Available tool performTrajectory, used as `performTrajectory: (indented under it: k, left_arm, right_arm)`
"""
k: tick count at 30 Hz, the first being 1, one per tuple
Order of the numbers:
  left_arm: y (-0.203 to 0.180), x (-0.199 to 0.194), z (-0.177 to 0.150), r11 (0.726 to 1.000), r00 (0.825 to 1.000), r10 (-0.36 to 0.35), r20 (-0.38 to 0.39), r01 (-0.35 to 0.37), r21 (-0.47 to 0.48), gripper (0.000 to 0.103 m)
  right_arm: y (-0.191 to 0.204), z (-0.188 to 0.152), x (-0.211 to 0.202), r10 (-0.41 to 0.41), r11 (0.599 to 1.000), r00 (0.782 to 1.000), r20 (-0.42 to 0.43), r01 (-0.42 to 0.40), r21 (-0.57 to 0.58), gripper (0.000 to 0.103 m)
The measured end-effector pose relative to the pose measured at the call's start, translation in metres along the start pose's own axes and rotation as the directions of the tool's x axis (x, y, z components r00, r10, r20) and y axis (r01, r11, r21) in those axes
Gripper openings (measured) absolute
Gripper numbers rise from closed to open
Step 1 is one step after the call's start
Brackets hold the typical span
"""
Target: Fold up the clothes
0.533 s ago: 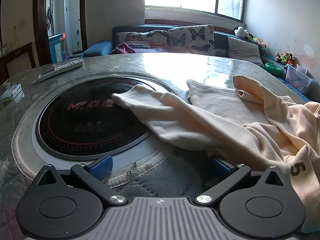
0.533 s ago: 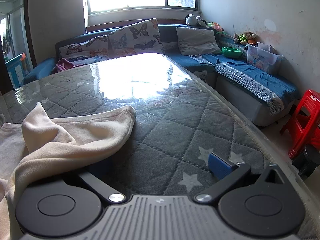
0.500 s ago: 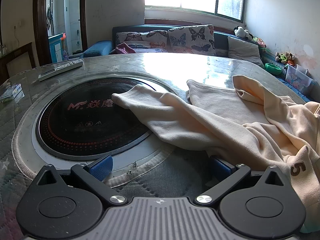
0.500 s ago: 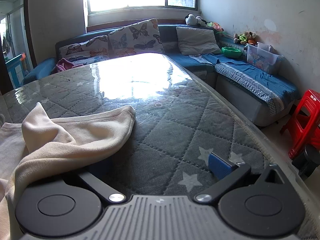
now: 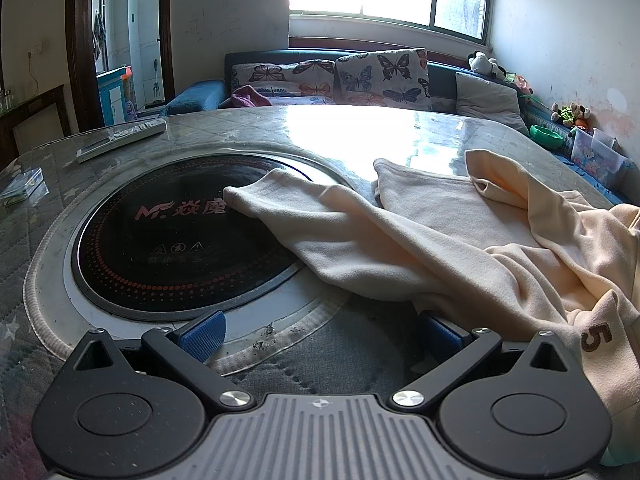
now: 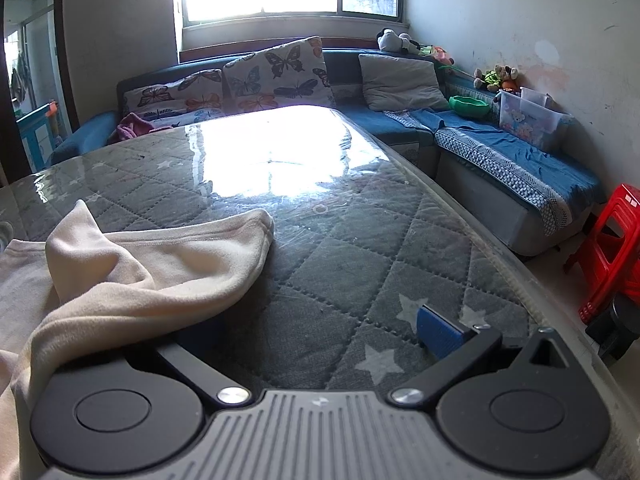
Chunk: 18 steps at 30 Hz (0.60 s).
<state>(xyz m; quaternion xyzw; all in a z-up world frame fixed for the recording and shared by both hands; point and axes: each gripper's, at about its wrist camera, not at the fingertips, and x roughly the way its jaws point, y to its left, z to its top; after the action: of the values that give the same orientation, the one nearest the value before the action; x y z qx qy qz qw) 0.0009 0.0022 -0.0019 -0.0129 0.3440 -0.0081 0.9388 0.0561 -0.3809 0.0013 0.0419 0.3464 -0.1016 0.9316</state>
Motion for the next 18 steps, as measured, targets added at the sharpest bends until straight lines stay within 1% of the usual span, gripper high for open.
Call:
performTrajectory:
  k: [11, 16, 18]
  left_arm:
    - [-0.003, 0.000, 0.001, 1.000, 1.000, -0.001, -0.002, 0.001, 0.001, 0.103]
    - [-0.004, 0.000, 0.001, 1.000, 1.000, -0.002, -0.004, 0.002, 0.005, 0.103]
    - [-0.003, 0.000, 0.002, 1.000, 1.000, -0.003, -0.006, 0.003, 0.005, 0.103]
  right_arm:
    - [-0.002, 0.000, -0.003, 0.009, 1.000, 1.000, 0.001, -0.009, 0.002, 0.103]
    - [-0.005, -0.007, -0.017, 0.012, 1.000, 1.000, 0.007, -0.012, -0.024, 0.103]
    - [-0.009, -0.009, -0.025, 0.026, 1.000, 0.999, 0.019, -0.025, -0.015, 0.103]
